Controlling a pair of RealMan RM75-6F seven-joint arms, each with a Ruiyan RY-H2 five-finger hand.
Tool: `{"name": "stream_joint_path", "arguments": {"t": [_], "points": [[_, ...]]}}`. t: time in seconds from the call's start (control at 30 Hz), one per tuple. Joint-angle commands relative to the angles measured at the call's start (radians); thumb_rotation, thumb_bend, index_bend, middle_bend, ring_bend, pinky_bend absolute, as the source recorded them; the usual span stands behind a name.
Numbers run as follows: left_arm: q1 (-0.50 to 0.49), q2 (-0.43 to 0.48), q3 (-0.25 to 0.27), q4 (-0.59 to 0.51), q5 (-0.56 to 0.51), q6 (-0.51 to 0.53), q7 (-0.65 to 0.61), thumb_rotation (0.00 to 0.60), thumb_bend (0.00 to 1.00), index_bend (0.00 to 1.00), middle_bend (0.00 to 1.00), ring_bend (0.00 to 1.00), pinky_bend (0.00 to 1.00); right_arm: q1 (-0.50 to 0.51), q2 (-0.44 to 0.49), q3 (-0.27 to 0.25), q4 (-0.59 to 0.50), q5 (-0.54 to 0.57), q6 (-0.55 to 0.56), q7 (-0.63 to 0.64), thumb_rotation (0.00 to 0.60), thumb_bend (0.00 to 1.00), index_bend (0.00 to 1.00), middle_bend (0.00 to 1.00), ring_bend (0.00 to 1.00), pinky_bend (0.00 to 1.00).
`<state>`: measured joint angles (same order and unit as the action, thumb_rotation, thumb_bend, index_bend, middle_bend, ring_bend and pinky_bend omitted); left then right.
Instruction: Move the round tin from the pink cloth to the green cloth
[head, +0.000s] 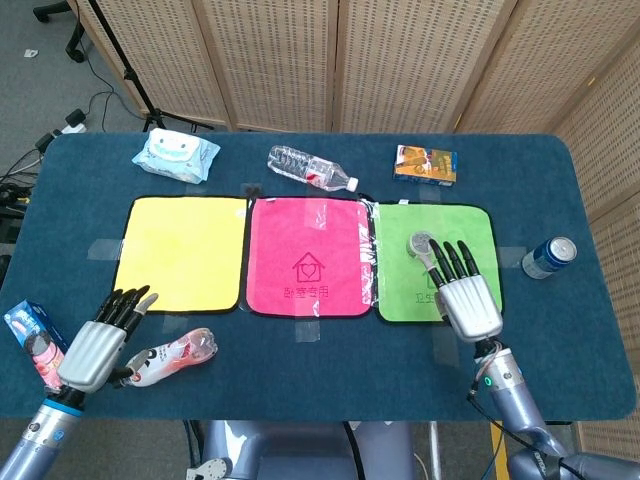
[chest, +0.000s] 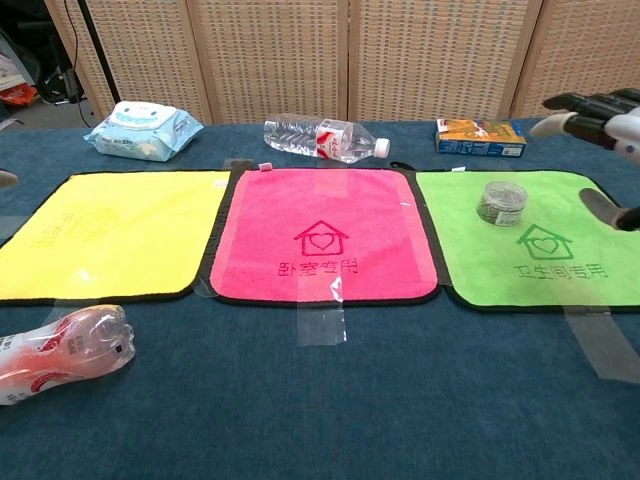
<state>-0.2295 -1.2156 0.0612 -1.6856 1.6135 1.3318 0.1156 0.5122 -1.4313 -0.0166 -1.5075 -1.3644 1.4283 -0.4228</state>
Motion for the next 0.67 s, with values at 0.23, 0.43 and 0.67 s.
{"name": "stream_joint_path", "arguments": {"t": [0.23, 0.43, 0.67], "points": [[0.022, -0.005, 0.002, 0.003, 0.004, 0.033, 0.039, 0.6, 0.33, 0.0, 0.0, 0.0, 0.0, -0.222, 0.151, -0.115, -0.018, -0.17, 0.203, 0.333, 0.6, 0.57, 0.13, 0.0, 0.0, 0.03], [0.039, -0.001, 0.005, 0.004, 0.026, 0.07, 0.053, 0.6, 0.33, 0.0, 0.0, 0.0, 0.01, -0.313, 0.184, -0.134, 0.015, -0.206, 0.272, 0.433, 0.6, 0.57, 0.13, 0.0, 0.0, 0.03], [0.044, -0.007, 0.007, 0.007, 0.033, 0.074, 0.059, 0.6, 0.33, 0.0, 0.0, 0.0, 0.0, -0.343, 0.202, -0.099, 0.028, -0.218, 0.291, 0.466, 0.6, 0.57, 0.13, 0.0, 0.0, 0.03]]}}
